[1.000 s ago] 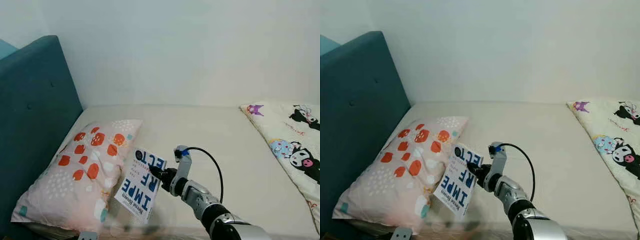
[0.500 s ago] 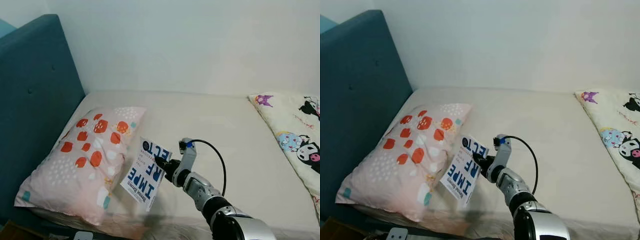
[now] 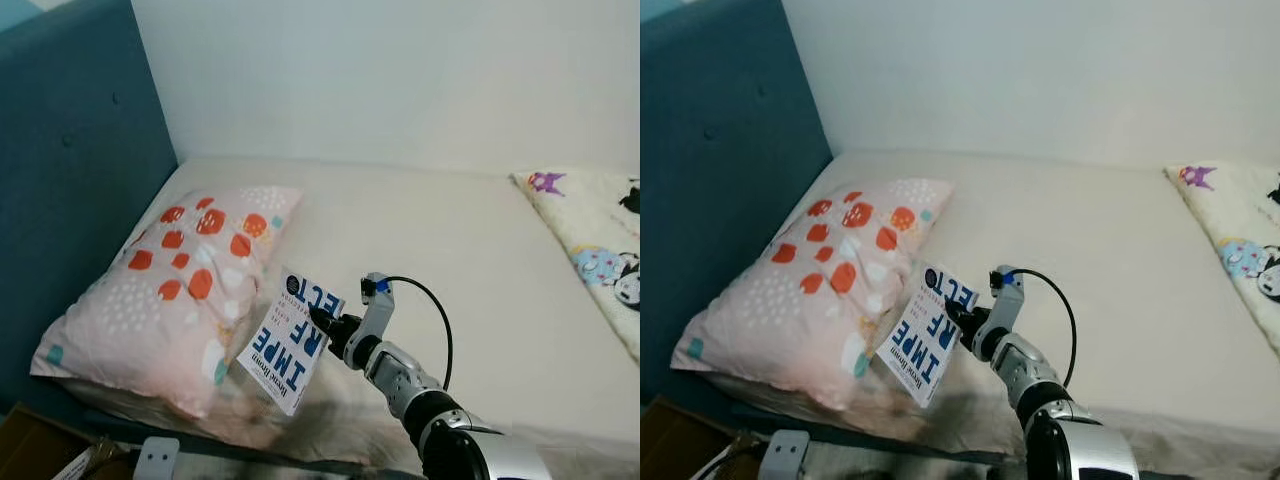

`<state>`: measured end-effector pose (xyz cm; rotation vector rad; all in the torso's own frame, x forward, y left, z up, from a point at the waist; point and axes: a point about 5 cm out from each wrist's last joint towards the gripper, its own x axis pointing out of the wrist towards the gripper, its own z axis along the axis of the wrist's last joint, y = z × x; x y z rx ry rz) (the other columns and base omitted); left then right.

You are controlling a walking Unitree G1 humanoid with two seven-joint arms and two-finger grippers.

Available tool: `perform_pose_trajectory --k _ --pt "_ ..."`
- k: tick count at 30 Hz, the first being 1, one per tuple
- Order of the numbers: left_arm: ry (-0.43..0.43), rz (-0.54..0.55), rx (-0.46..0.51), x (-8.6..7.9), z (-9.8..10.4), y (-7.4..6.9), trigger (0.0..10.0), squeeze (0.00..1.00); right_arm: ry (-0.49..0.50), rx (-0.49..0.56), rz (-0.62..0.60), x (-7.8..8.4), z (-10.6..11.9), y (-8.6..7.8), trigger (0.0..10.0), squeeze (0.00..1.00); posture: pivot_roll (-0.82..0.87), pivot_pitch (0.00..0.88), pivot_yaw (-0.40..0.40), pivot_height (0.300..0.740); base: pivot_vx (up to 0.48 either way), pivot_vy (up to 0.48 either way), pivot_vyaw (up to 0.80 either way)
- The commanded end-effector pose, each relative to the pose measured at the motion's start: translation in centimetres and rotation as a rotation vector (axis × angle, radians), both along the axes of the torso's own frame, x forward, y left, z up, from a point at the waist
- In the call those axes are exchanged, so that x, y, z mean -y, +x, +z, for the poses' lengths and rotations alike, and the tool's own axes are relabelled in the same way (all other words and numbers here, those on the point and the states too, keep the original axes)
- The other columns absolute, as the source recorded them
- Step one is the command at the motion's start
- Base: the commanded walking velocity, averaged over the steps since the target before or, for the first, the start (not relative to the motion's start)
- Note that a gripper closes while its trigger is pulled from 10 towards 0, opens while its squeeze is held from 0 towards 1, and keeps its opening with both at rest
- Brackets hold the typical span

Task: Clean up the room

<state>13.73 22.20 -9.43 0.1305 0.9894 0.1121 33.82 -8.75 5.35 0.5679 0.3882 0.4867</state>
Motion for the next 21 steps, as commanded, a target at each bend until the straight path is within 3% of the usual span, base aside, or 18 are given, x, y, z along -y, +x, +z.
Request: perform_pose_trajectory --k 1,13,17,18,19,21 --pt "-0.031 -0.009 -0.099 0.8 -1.0 -2.4 10.0 0.0 0.021 0.009 -0.021 0.1 0.4 0.3 10.0 0.0 0.13 0.182 -0.038 0.585 0.0 0.0 0.0" --pt "-0.03 -0.01 -0.084 0.3 -1.0 -2.9 10.0 0.0 0.054 -0.014 -0.112 0.9 0.4 0.6 10.0 0.0 0.16 0.223 -0.028 0.52 0.0 0.0 0.0" --pt "-0.025 -0.01 -0.074 -0.1 -0.9 -3.2 10.0 0.0 -0.093 -0.165 -0.279 2.6 -2.2 -0.7 10.0 0.0 0.19 0.251 -0.028 0.52 0.0 0.0 0.0" --pt "-0.024 -0.01 -0.074 -0.1 -0.9 -3.2 10.0 0.0 -0.103 -0.18 -0.301 2.8 -2.4 -0.8 10.0 0.0 0.19 0.251 -0.028 0.52 0.0 0.0 0.0" --pt "-0.019 -0.005 -0.069 -0.5 -0.9 -3.5 10.0 0.0 -0.065 -0.228 -0.405 3.8 -3.1 -1.3 10.0 0.0 0.22 0.277 -0.025 0.52 0.0 0.0 0.0" --pt "-0.018 -0.004 -0.067 -0.6 -0.9 -3.6 10.0 0.0 -0.046 -0.244 -0.439 4.1 -3.3 -1.4 10.0 0.0 0.22 0.277 -0.025 0.52 0.0 0.0 0.0"
